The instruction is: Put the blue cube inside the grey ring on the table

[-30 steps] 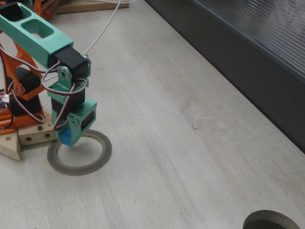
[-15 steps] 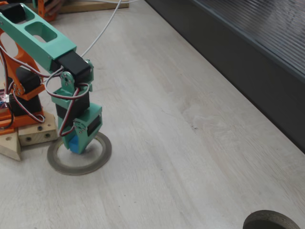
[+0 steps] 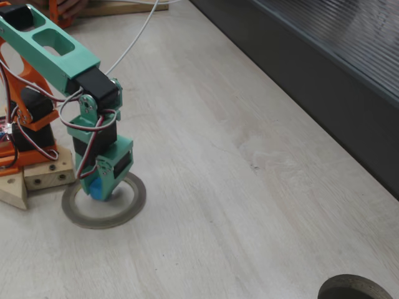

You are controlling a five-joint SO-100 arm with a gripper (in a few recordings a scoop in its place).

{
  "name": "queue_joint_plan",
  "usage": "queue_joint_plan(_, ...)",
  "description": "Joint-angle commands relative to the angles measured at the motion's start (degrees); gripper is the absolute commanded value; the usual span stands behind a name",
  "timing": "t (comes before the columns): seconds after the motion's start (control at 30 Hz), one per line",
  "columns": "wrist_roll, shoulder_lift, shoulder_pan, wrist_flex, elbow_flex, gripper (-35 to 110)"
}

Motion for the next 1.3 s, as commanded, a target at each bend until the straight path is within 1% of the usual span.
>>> queue_joint_plan(0.0, 0.09, 0.09, 0.18, 0.62, 0.35, 0)
queue_joint_plan(0.73, 0.0, 0.62, 0.26, 1.05, -0.35, 1)
queue_joint_plan(0.83, 0.0, 0.79, 0.26, 1.05, -0.44, 6)
queue_joint_plan(1.03, -0.09, 0.26, 0.26, 1.23, -0.44, 26)
queue_joint_plan(1.13, -0.09, 0.18, 0.26, 1.23, -0.44, 30)
queue_joint_plan(1.27, -0.09, 0.18, 0.26, 1.23, -0.44, 30)
